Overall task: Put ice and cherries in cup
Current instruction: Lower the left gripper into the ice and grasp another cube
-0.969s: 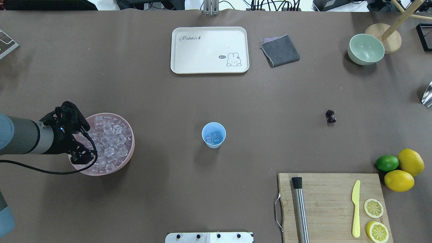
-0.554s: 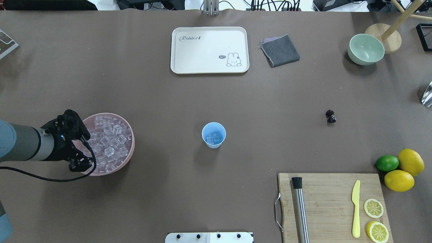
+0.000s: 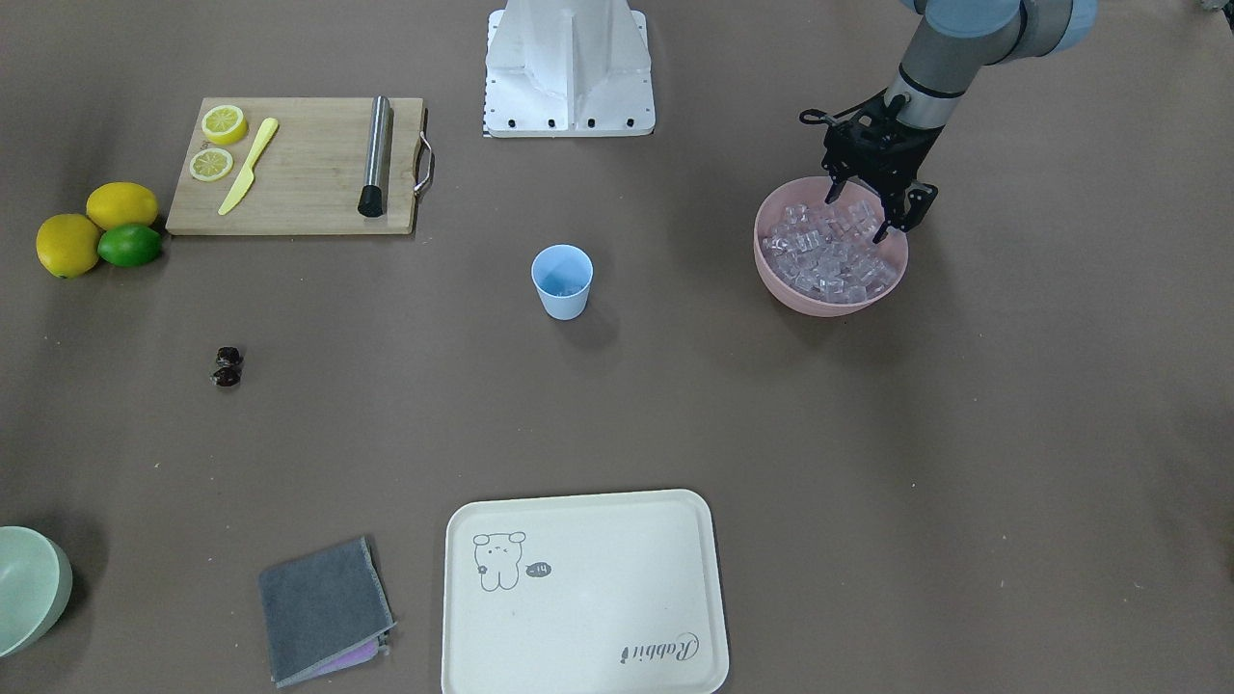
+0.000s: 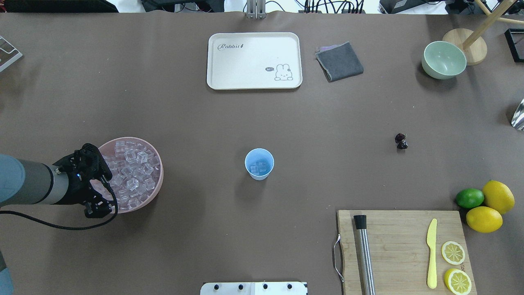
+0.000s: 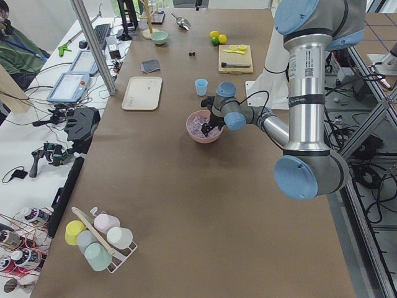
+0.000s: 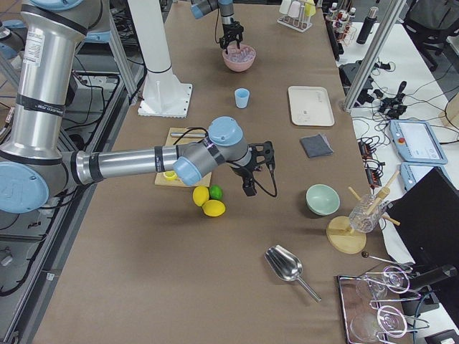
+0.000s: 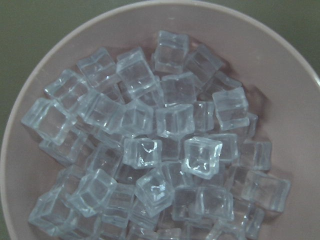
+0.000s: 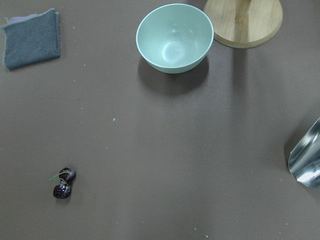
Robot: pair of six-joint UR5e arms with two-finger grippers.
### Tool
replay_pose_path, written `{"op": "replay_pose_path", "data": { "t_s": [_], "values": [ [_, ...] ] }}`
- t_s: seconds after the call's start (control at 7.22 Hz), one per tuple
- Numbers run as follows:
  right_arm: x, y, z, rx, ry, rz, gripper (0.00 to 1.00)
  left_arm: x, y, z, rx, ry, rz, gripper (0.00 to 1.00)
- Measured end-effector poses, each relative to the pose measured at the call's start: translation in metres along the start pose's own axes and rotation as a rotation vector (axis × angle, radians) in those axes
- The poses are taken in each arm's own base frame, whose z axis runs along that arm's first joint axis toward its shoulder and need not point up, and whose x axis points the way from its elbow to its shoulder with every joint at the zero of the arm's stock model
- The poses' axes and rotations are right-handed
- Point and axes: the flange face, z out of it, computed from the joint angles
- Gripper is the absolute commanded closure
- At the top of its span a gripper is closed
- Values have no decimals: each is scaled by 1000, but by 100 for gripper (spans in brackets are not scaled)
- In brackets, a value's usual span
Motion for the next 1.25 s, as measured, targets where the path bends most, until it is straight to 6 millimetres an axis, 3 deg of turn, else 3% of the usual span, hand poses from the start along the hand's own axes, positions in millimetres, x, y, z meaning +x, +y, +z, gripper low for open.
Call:
{"op": "replay_pose_path", "data": {
  "t_s": [0.55, 0.97, 1.25],
  "values": [
    [1, 0, 1, -1, 1, 2, 0, -7, 4, 1, -11, -6, 46, 13],
    [1, 0, 1, -1, 1, 1, 0, -10, 7, 11, -29, -13, 50, 34],
    [1, 1, 1, -1, 1, 1, 0, -10, 7, 12, -30, -14, 49, 60]
  ]
}}
